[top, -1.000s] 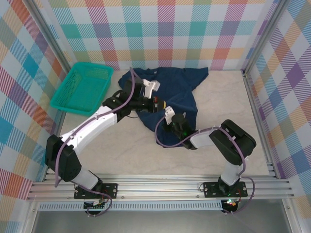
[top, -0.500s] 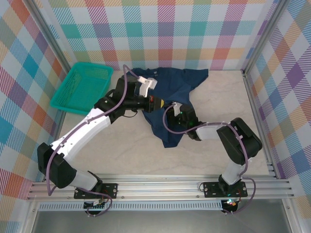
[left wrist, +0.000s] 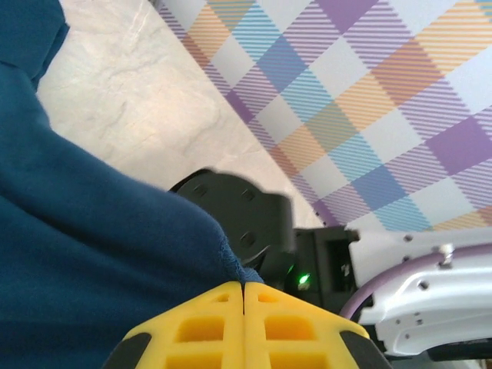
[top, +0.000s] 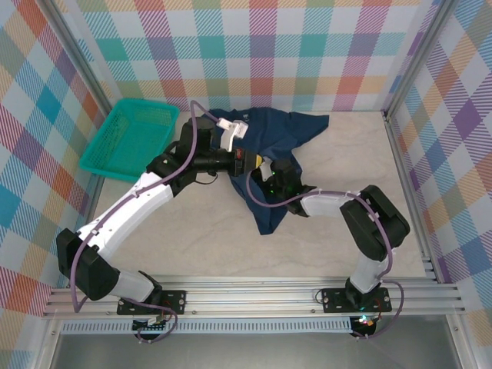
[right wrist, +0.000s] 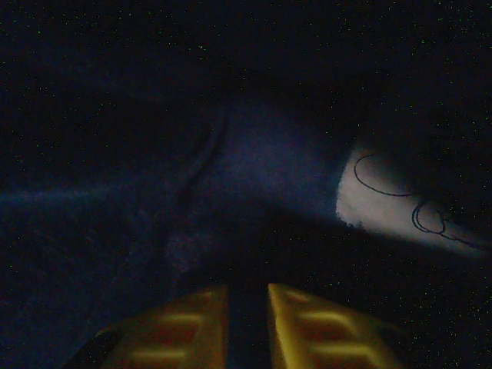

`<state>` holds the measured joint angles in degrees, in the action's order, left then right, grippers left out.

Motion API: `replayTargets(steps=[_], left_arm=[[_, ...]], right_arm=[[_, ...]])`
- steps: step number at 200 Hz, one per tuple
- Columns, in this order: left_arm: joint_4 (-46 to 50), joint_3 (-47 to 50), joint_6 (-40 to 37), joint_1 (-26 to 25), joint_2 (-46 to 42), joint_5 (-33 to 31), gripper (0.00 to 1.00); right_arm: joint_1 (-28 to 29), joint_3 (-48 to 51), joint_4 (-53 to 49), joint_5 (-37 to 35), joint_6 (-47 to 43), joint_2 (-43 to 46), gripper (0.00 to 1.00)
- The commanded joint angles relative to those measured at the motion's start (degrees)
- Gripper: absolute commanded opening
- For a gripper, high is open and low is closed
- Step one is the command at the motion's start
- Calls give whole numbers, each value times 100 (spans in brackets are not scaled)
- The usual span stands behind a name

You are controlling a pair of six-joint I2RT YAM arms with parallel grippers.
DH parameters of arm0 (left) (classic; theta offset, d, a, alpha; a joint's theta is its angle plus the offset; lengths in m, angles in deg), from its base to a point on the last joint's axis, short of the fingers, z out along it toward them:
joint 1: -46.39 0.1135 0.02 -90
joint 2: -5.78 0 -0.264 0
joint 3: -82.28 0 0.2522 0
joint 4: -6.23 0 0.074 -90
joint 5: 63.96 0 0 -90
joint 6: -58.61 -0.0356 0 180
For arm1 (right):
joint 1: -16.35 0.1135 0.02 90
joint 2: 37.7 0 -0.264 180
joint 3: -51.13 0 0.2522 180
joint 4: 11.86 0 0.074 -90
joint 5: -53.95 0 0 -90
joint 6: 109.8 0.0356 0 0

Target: Fold the inside-out t-shirt

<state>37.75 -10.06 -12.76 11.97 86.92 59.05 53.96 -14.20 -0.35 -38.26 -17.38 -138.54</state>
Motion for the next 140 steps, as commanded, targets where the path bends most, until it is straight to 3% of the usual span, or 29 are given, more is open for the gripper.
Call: replayTargets(steps=[1,39,75,90,140], left_arm=[[-519,-276,377,-50,-257,365,0],[-233,-386,270,-237,-231,-387,0],[-24,-353,112,-350,-282,-376,0],[159,-351,-38,-347,-445,-553,0],[845,-203,-604,-334,-1072,-1868,0]], right_arm=[[88,-268,-319,-544,-374,-206,22],[368,-534,-472,-653,-1146,-319,28],[302,-811,-787,-878,-858,-467,33],[130,-915,-935,-949,-353,-462,34],[-449,-523,-717,-15,-89,-23,38]])
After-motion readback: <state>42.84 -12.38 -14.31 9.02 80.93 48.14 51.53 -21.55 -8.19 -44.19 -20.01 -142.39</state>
